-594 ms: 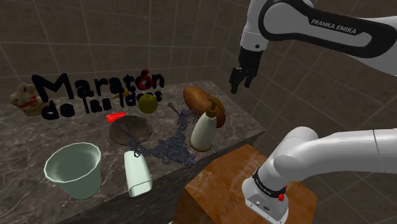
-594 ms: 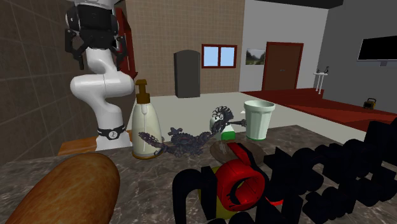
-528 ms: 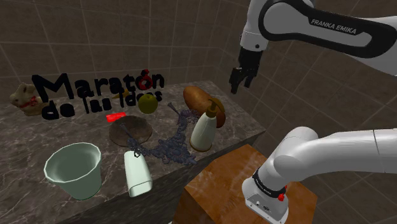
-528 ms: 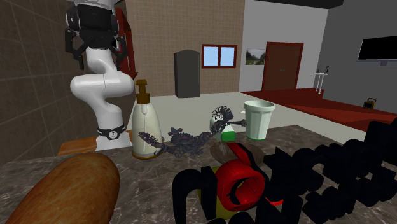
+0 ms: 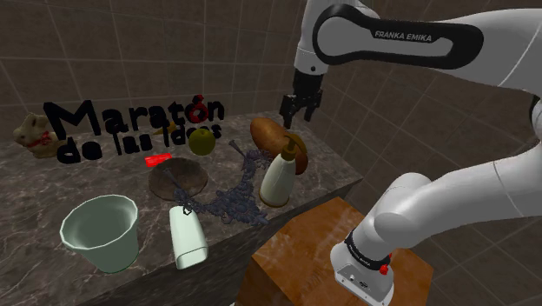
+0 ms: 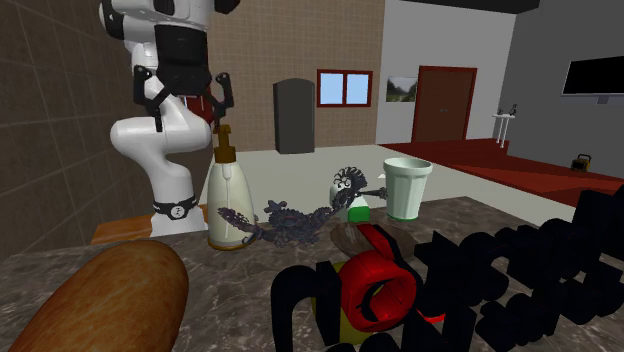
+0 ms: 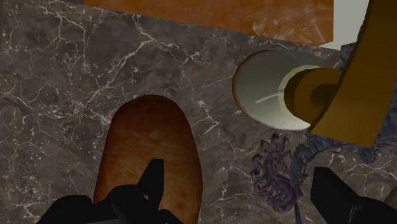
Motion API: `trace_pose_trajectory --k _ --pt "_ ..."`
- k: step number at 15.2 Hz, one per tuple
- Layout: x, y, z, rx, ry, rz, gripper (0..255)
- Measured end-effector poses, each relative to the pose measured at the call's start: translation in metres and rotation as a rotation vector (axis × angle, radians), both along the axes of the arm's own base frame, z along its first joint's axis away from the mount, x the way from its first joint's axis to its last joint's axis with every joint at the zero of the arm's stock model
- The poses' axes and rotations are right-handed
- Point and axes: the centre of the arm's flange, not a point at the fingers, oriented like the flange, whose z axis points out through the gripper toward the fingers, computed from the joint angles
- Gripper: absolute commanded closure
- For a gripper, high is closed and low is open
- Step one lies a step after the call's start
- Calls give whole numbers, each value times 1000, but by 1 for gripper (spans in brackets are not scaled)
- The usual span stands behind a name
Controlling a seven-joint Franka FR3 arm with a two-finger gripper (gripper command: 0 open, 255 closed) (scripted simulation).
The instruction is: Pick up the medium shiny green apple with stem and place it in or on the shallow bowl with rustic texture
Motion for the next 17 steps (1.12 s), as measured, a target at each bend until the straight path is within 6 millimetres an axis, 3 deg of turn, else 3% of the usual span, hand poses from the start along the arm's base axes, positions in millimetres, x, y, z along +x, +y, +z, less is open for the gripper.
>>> trace_pose_trajectory --k 17 --pt "171 88 -76 28 -100 -63 0"
